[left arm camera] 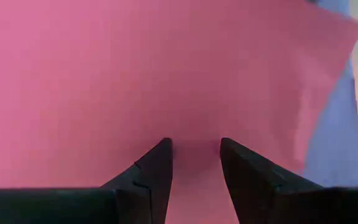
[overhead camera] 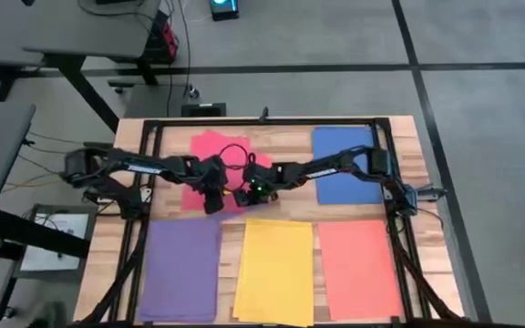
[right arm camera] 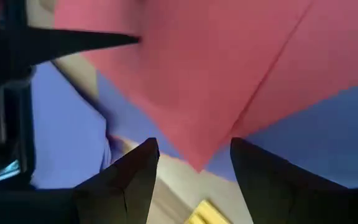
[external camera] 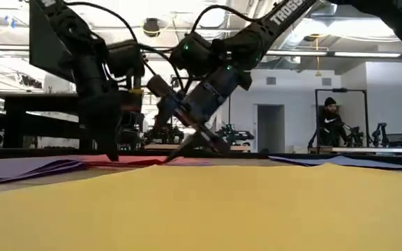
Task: Organize paper
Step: Put the pink paper to the top center of the table
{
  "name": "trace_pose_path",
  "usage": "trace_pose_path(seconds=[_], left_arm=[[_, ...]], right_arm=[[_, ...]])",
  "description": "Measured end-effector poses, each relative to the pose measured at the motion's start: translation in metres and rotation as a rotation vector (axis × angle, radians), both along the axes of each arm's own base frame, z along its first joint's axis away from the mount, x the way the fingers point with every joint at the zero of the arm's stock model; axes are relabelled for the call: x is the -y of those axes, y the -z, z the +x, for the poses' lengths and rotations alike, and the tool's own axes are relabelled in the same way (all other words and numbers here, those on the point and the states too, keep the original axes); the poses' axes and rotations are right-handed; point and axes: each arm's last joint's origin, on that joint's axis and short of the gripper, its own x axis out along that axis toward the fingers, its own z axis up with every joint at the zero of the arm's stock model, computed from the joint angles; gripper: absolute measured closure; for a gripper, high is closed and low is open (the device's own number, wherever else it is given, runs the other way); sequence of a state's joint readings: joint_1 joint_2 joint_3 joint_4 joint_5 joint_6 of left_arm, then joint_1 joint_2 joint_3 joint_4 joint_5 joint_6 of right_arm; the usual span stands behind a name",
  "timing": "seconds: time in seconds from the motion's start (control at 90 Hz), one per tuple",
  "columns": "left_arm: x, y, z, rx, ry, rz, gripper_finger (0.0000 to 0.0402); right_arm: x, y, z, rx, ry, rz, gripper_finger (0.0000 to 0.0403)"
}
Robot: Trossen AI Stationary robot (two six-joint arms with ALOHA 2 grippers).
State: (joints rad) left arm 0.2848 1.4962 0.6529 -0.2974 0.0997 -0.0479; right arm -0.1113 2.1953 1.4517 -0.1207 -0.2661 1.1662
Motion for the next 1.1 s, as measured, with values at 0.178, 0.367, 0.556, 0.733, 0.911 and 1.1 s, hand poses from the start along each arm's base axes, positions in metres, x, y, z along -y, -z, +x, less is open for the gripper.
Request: trace_pose_path(seconds=[0.178,0.367,0.556,0.733,0.911,1.1], left_arm=[[0.005,0.014,0.008,-0.009,0.027,-0.035,0.0282],[0.006,0.01,0.01,0.024,0.024,-0.03,0.0282],[0.007,0.005,0.006,0.015,0.023,-0.034,0.0282],[0.007,0.005,0.005,0.013,0.027,-0.031,0.0282],[0.007,0.005,0.005,0.012,0.024,-0.032,0.0282],[0.007,0.006,0.005,0.011,0.024,-0.031,0.0282]], right_arm=[[-0.003,0.001,0.001,-0.006,0.015,-0.001,0.0208],[-0.001,0.001,0.001,0.006,0.004,-0.027,0.0208],[0.0,-0.008,0.001,0.053,-0.026,-0.061,0.0208],[-0.001,-0.015,0.005,0.116,-0.07,-0.022,0.0207],[-0.002,-0.017,0.004,0.123,-0.083,-0.003,0.0207],[0.004,-0.022,0.002,0.119,-0.104,0.105,0.0207]])
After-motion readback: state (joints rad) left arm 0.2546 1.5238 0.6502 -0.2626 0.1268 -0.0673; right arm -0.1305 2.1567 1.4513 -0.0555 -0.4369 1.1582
